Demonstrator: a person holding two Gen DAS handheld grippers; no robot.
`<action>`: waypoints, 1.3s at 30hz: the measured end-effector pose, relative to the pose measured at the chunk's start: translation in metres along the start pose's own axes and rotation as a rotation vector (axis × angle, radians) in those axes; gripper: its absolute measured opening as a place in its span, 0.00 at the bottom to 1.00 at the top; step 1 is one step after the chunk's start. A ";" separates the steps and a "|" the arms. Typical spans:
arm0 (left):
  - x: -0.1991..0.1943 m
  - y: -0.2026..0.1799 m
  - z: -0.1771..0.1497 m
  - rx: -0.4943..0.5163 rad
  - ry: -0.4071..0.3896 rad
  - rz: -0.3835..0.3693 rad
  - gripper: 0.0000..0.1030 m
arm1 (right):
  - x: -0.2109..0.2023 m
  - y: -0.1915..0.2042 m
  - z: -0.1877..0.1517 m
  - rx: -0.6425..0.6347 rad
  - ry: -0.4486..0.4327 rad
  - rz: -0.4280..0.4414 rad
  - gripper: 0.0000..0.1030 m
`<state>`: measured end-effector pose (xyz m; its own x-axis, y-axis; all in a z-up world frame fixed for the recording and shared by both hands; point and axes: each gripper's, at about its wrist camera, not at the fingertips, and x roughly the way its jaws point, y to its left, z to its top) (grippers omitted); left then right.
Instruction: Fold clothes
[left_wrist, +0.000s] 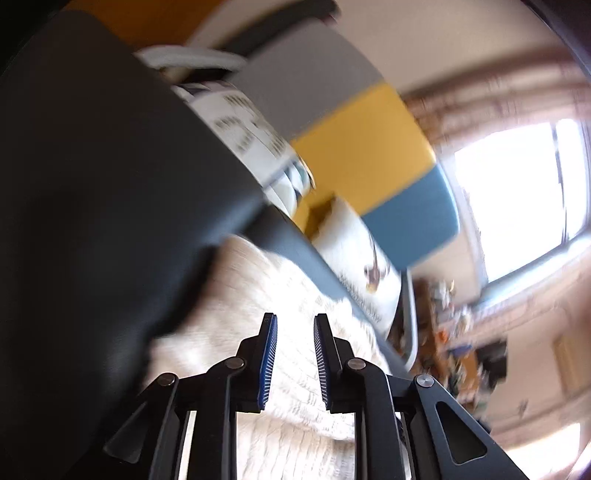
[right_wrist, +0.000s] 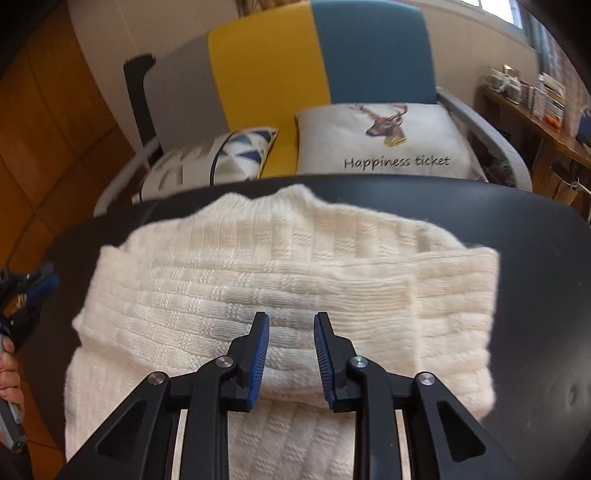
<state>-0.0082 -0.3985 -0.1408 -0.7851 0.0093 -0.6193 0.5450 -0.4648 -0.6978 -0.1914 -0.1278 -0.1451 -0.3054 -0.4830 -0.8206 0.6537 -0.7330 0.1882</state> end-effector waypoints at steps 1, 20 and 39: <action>0.008 -0.008 0.003 0.027 0.012 0.001 0.19 | 0.008 0.005 0.002 -0.011 0.019 -0.008 0.24; 0.030 0.002 0.043 0.128 -0.061 0.134 0.19 | 0.020 -0.006 0.012 0.008 -0.025 0.116 0.26; 0.009 -0.016 -0.004 0.397 0.037 0.289 0.23 | -0.018 -0.039 -0.007 -0.024 0.009 0.157 0.24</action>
